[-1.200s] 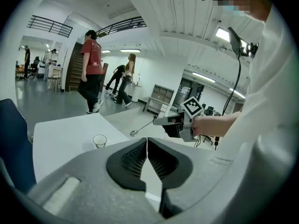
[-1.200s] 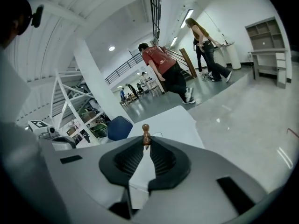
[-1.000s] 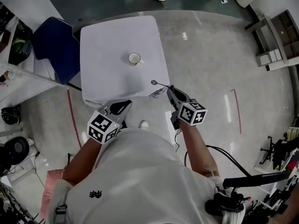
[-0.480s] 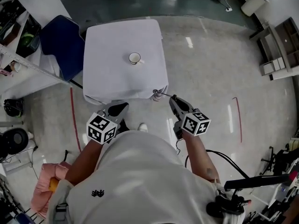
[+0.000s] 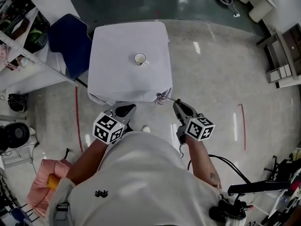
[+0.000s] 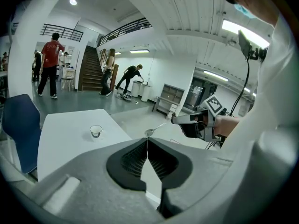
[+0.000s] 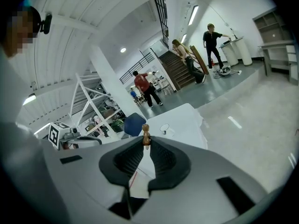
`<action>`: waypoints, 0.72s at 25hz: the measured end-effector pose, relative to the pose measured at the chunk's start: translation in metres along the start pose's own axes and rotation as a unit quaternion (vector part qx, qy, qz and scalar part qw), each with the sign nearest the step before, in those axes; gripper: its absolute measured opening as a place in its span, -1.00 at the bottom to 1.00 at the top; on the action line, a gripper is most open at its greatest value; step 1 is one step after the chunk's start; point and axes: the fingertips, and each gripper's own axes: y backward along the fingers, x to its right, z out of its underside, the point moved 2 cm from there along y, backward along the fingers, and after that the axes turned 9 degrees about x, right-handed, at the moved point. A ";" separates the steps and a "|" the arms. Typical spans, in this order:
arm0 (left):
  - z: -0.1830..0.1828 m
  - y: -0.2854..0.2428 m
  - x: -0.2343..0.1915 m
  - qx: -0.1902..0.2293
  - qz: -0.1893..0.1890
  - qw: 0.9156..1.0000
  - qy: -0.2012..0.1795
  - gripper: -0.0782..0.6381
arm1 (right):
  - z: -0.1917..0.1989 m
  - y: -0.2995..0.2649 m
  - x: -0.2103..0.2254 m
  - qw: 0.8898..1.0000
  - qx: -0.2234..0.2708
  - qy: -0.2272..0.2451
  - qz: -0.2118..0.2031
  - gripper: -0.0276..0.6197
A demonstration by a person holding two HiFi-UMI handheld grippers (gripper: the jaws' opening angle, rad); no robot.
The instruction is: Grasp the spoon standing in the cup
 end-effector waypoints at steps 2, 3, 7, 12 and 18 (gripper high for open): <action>0.000 0.000 0.003 0.000 0.000 1.000 -0.001 -0.75 | 0.000 0.003 0.000 1.000 0.001 -0.004 -0.002 -0.76; 0.000 0.000 0.005 0.000 0.000 1.000 -0.001 -0.75 | 0.000 0.004 0.001 1.000 0.001 -0.005 -0.002 -0.76; 0.002 0.002 0.013 -0.005 0.004 1.000 -0.006 -0.75 | 0.001 0.012 0.001 1.000 0.003 -0.006 -0.003 -0.76; 0.011 0.002 0.015 -0.016 0.006 1.000 -0.006 -0.75 | 0.003 0.016 0.000 1.000 0.005 -0.004 -0.004 -0.76; 0.010 -0.003 0.021 -0.023 0.014 1.000 -0.011 -0.75 | 0.005 0.025 0.002 1.000 0.005 -0.007 0.000 -0.76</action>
